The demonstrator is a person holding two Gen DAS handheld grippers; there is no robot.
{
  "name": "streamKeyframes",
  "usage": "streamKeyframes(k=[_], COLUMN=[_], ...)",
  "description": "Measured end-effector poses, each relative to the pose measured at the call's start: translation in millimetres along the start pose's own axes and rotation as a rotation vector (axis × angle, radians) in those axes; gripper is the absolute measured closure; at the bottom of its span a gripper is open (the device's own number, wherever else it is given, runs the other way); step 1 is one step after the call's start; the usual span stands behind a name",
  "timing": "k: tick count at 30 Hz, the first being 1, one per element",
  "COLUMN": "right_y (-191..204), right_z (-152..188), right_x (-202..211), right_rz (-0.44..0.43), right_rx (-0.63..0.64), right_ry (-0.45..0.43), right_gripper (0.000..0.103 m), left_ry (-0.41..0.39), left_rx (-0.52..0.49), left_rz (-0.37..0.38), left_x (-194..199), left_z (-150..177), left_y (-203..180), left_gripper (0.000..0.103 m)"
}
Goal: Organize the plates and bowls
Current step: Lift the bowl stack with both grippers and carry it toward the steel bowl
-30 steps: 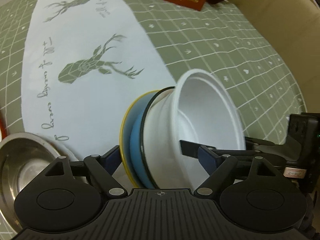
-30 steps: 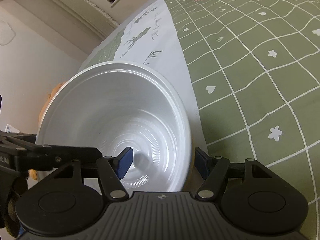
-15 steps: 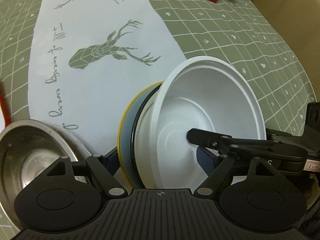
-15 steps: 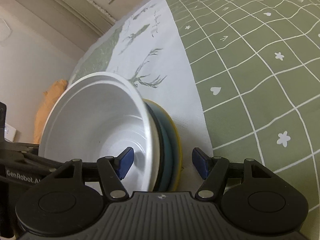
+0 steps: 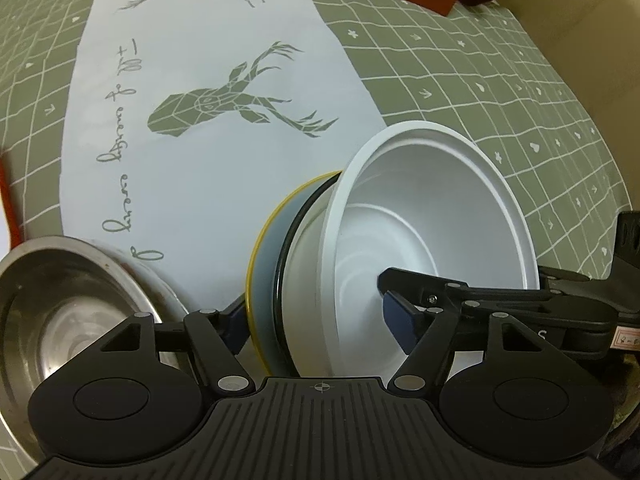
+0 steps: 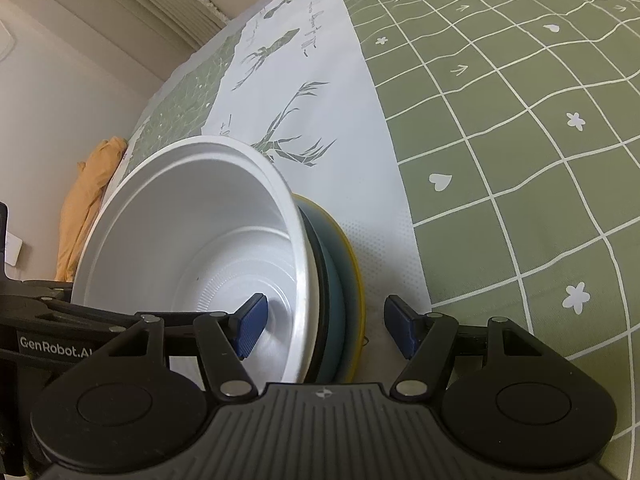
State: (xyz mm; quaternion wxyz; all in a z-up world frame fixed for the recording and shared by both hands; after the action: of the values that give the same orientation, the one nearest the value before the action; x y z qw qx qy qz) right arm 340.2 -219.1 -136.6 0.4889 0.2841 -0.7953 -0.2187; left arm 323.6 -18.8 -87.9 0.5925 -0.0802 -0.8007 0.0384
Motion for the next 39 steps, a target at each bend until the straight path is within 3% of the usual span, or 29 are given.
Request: streamKeyframes(k=[17, 21, 39], right_y=[3.7, 9.1, 16.3], right_z=[-3.4, -3.6, 0.5], right_x=[-0.6, -1.0, 2.6], right_rz=[0.015, -0.008, 0.037], right_rx=[-0.013, -0.011, -0.055], right_ry=[0.026, 0.046, 0.050], right_gripper=[0.041, 0.051, 0.051], left_ry=[-0.020, -0.022, -0.037], left_rx=[0.032, 0.026, 0.047], left_rz=[0.026, 0.040, 0.077], left_x=[-2.3, -0.7, 2.7], left_z=[-3.3, -2.1, 1.9], left_y=[9.1, 10.6, 16.2], left_gripper=[0.034, 0.036, 0.037])
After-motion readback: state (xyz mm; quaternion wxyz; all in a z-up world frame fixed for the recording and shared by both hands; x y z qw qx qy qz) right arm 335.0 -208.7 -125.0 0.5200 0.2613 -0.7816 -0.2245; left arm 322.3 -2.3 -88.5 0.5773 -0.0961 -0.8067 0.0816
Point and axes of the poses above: each gripper's, at about its wrist camera, not at the fingertips, and x roughly against the way its jaws point, y to its left, z to its underside, the point moved 4 cm from there along -x, roughly the way its jaws point, and after that the axes turned 3 degrees about -z, right-handed, at the moved point
